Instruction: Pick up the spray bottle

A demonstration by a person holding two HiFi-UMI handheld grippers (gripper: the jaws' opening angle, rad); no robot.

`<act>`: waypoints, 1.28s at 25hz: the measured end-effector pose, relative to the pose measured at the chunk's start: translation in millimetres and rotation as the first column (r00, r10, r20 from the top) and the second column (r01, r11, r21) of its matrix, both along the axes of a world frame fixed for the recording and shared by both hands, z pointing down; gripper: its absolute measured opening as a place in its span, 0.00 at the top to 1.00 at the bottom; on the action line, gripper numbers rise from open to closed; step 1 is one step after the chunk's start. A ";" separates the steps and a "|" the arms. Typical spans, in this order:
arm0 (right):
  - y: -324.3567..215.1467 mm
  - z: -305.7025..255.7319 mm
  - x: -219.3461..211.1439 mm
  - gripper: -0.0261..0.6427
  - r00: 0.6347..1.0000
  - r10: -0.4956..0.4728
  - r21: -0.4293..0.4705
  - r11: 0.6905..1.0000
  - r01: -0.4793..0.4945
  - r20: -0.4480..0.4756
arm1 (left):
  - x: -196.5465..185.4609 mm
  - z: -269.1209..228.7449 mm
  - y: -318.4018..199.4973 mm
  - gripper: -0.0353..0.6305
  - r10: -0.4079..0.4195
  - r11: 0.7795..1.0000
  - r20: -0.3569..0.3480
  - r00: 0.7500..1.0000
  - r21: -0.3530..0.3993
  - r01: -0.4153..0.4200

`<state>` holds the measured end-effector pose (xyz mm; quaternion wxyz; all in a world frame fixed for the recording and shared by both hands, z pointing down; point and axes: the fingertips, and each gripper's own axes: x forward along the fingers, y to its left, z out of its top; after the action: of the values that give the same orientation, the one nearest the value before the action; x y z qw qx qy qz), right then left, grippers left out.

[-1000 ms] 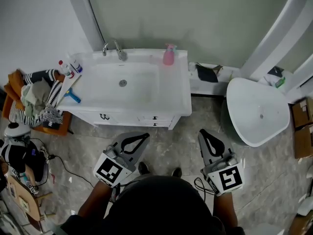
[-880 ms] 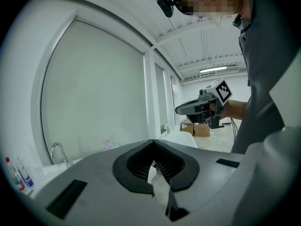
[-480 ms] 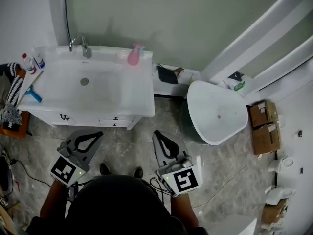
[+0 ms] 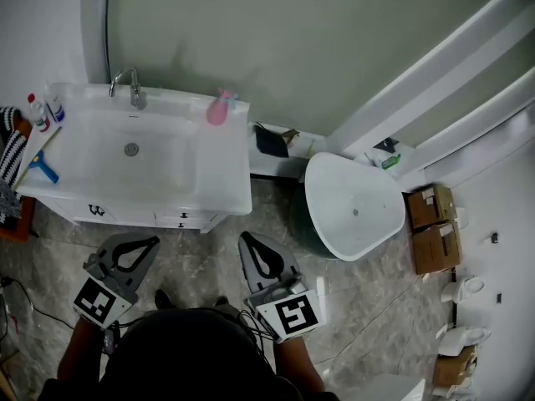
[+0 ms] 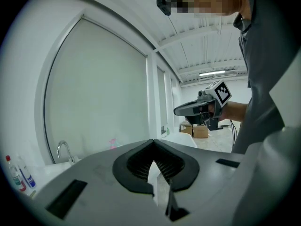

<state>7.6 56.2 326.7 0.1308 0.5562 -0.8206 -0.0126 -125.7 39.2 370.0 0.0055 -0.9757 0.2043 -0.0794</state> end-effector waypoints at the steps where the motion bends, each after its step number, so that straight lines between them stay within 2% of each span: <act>1: -2.0 0.0 -0.2 0.95 1.000 -0.002 -0.003 1.000 0.002 0.003 | 0.5 0.5 -1.5 0.94 -0.002 1.000 0.004 1.000 -0.003 0.002; 7: -15.7 0.1 10.4 0.95 0.999 -0.033 0.002 0.999 0.033 0.006 | 17.0 2.3 -10.6 0.94 -0.015 1.000 0.003 1.000 -0.008 0.015; 12: -25.7 0.8 45.7 0.95 0.996 -0.054 -0.014 0.998 0.055 0.071 | 46.1 2.7 -14.0 0.94 -0.060 0.998 0.071 0.996 -0.008 0.060; 15: -34.9 -3.1 75.7 0.95 0.996 -0.075 -0.013 0.997 0.076 0.056 | 76.7 2.3 -16.7 0.94 -0.071 0.997 0.061 0.996 -0.013 0.072; 21: -47.5 2.5 108.2 0.95 0.989 -0.145 -0.020 0.989 0.145 0.038 | 111.5 -4.3 -24.2 0.94 -0.108 0.994 0.041 0.993 0.025 0.107; 32: -50.1 5.6 163.3 0.95 0.981 -0.190 -0.028 0.981 0.191 0.046 | 162.9 -1.5 -17.2 0.94 -0.166 0.986 0.073 0.983 0.029 0.164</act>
<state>170.9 6.0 332.3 0.1202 0.4730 -0.8728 0.0004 37.2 22.1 368.5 0.0180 -0.9516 0.2848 -0.1139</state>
